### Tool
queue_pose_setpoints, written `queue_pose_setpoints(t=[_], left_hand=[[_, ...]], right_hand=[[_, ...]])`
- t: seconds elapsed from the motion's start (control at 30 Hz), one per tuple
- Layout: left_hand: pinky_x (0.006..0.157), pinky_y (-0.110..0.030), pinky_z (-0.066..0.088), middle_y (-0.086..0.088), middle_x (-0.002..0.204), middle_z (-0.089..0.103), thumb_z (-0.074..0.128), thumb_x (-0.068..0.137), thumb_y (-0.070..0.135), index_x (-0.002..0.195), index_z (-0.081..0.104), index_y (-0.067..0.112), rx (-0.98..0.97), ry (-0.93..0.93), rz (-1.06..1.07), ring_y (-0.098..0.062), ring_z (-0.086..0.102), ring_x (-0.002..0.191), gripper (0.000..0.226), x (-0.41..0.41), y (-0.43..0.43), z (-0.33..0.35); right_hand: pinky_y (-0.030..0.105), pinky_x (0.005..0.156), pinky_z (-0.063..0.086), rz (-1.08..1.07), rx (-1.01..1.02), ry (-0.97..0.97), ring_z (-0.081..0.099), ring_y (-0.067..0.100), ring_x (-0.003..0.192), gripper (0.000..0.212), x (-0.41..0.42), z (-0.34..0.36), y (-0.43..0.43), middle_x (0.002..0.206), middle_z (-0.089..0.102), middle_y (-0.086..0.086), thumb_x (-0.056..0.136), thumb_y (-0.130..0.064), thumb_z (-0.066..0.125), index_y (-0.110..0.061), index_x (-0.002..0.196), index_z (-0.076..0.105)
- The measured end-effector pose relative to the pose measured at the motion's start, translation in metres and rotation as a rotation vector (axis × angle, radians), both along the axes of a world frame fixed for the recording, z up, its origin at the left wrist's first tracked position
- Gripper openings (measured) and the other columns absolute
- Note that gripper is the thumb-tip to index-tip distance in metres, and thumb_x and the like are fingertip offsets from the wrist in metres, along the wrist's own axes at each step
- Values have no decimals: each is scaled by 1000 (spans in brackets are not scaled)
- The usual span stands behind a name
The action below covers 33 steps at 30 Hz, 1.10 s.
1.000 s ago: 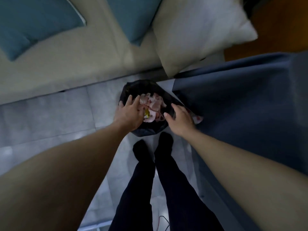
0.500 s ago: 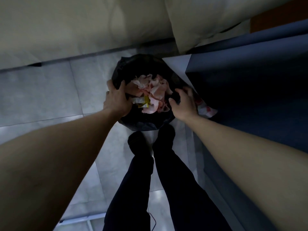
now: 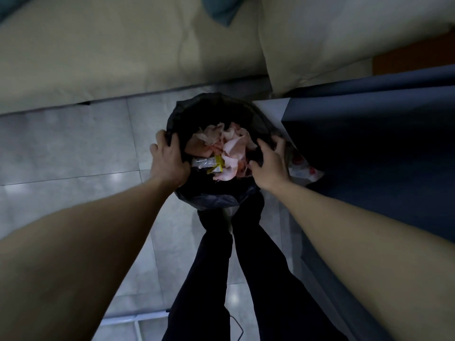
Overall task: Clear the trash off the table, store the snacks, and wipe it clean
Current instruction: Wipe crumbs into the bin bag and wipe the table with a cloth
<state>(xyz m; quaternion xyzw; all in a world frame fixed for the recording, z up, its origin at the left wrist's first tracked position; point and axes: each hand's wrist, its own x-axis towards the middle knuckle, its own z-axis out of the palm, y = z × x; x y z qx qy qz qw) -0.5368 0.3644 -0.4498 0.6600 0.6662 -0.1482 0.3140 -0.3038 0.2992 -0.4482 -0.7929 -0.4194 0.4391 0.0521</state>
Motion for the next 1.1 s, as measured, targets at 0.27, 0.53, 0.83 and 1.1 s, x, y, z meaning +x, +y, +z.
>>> queue_pose_setpoints(t=[0.27,0.53,0.83,1.1], left_hand=[[104,-50,34,-18,159,10,53,84,0,155,21,10,156,-21,-4,-43,32,119,78,-15,-6,107],[98,-43,39,-7,165,16,52,80,-8,157,20,4,261,-5,-125,-39,36,104,84,-20,3,234],[100,-41,36,-11,165,17,51,79,-8,156,19,0,388,40,-181,-39,38,104,84,-10,-6,352],[97,-44,41,-17,157,28,53,82,-9,144,39,-6,491,6,-234,-41,41,103,63,8,-27,413]], right_hand=[[38,112,30,201,192,-147,32,33,129,56,-11,97,5,164,12,-6,94,-16,60,-13,147,43],[40,112,31,251,223,-140,31,32,125,67,-1,219,22,162,19,-5,94,-37,61,-24,154,33],[42,115,31,271,325,-192,29,31,131,69,12,335,20,160,22,-2,94,-36,61,-23,154,30],[41,115,32,257,339,-257,23,33,138,65,30,392,-18,160,18,2,90,-16,65,-18,150,39]])
